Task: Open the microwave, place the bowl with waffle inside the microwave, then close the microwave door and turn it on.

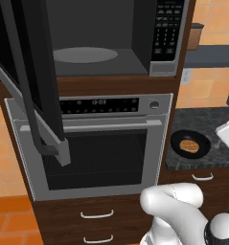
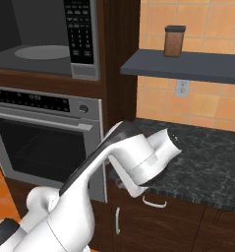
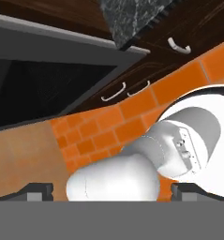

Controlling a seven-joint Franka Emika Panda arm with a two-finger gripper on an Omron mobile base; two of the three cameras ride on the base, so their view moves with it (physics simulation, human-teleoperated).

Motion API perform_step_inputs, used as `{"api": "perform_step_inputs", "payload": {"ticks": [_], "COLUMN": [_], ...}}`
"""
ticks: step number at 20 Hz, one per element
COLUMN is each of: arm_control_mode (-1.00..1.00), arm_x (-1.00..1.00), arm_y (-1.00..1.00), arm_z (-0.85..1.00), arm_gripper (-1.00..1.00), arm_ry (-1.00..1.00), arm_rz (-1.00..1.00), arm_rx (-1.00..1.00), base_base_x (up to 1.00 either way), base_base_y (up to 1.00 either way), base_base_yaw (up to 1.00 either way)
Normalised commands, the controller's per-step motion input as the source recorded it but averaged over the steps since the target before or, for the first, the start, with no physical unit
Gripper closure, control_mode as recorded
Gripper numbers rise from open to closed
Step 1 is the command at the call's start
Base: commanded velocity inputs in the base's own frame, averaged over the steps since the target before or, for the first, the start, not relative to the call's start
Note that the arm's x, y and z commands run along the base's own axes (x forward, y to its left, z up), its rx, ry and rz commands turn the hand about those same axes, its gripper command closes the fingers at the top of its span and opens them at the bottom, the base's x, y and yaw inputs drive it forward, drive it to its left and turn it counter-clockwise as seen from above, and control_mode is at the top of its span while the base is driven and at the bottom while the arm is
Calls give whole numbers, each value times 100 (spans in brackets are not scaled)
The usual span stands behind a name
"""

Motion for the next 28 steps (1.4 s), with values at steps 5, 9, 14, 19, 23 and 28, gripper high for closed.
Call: {"api": "perform_step_inputs", "payload": {"ticks": [5, 9, 14, 19, 23, 28], "arm_control_mode": [-100, -100, -100, -100, -100, -100], "arm_x": [92, 62, 43, 42, 57, 50], "arm_y": [-38, -52, -41, -34, -29, -34], "arm_z": [-51, -54, -47, -35, -21, -30], "arm_gripper": [-100, -100, -100, -100, -100, -100], "arm_ry": [-3, -12, -13, -1, 0, 2], "arm_rz": [0, 0, 0, -5, -10, -10], "arm_rx": [0, 0, -3, -1, 0, 0], "base_base_x": [0, 0, 0, 0, 0, 0], "base_base_y": [0, 0, 0, 0, 0, 0], "base_base_yaw": [0, 0, 0, 0, 0, 0]}}
